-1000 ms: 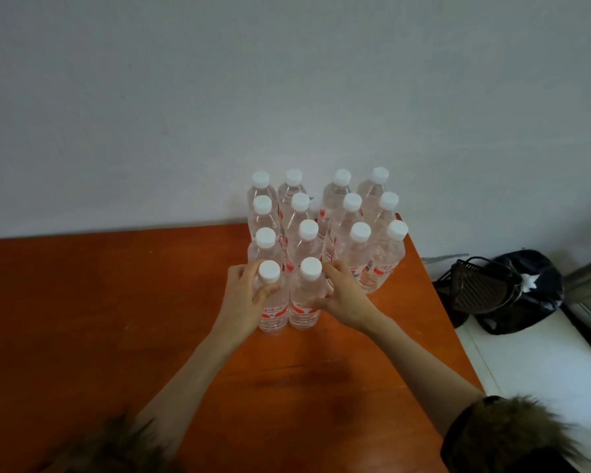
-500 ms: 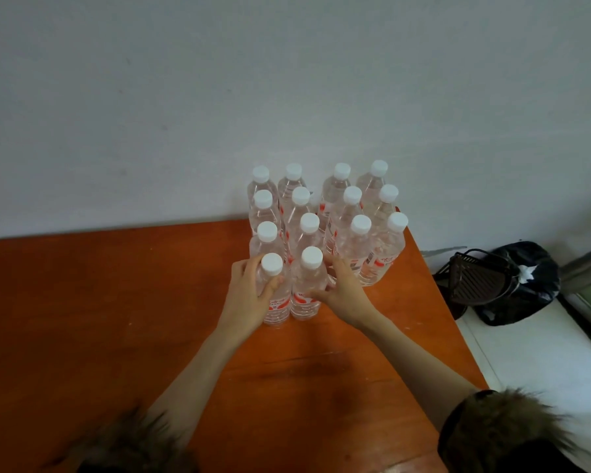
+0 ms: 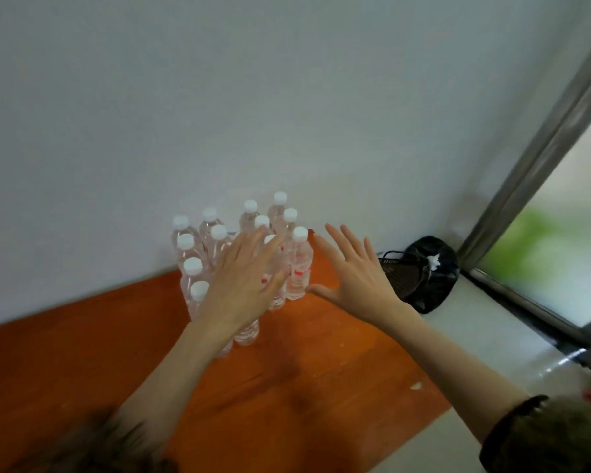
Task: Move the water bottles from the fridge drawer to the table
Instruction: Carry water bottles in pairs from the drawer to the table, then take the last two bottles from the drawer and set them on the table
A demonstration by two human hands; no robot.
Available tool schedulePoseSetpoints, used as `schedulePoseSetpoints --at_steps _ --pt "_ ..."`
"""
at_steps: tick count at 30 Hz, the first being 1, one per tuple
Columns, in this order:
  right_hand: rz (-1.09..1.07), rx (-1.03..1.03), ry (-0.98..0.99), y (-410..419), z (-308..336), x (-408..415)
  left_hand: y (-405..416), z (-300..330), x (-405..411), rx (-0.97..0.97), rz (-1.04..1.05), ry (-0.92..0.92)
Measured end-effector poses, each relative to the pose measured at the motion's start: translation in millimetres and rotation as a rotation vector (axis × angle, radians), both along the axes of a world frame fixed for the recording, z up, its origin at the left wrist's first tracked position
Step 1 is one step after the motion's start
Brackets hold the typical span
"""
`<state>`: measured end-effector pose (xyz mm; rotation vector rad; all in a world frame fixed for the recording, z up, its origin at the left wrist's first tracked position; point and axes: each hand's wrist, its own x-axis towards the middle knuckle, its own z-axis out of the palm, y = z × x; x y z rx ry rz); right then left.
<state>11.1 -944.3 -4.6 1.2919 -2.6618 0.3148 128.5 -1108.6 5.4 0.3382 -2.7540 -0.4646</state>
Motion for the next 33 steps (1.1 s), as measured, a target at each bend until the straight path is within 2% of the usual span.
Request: schedulePoseSetpoints --at_steps 4,10,24,33 --pt "-0.18 0.053 0.202 84.1 31.8 7.2 54.4 17.8 -20.0 -0.217 -0.11 0.029" --pt "-0.451 0.069 0.295 232.3 58.2 69.7 178.2 44.8 -16.4 -0.33 -0.351 0.143" --pt "-1.084 0.081 0.159 557.2 48.8 287.6 521.1 41.7 76.1 -0.29 -0.943 0.175" --pt "-1.396 0.135 0.109 733.9 34.0 333.6 727.7 20.7 74.5 -0.258 -1.212 0.159"
